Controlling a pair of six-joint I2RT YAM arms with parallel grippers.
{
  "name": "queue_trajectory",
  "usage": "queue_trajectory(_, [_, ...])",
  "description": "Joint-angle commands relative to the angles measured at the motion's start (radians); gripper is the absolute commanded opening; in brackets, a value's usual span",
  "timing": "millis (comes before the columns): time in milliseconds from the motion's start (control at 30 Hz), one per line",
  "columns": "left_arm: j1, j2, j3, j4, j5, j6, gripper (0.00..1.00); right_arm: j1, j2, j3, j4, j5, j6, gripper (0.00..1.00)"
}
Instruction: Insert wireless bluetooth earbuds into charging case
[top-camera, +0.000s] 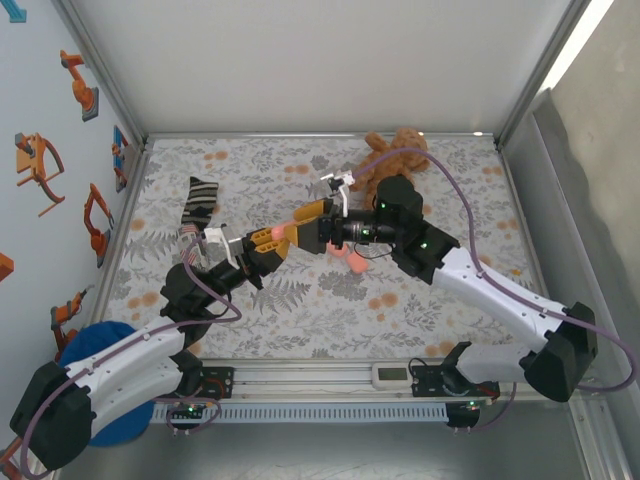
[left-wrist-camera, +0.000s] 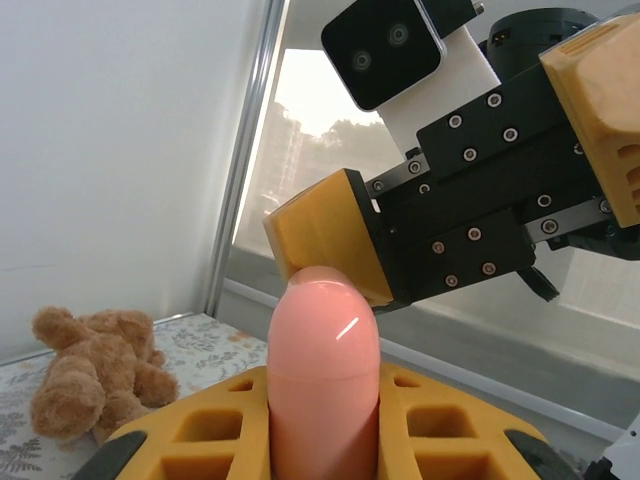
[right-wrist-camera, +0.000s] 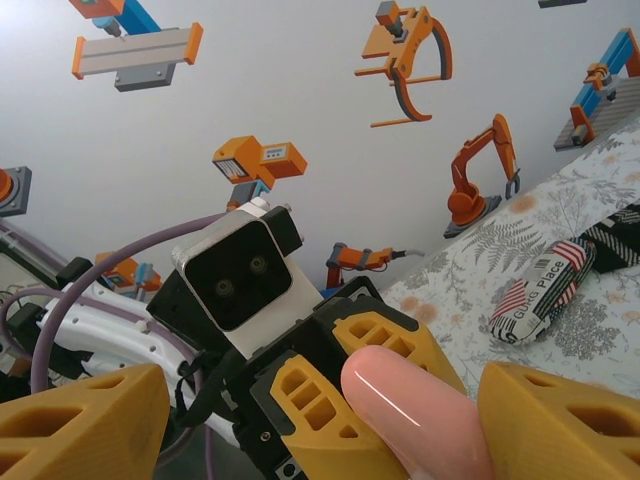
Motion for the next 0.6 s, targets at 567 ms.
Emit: queue_trajectory(567, [-0.021, -0.058, -0.02, -0.213, -0.02, -0.07, 0.0, 0.004, -0.198, -0.056, -0.198, 0.29, -0.167, 0.83])
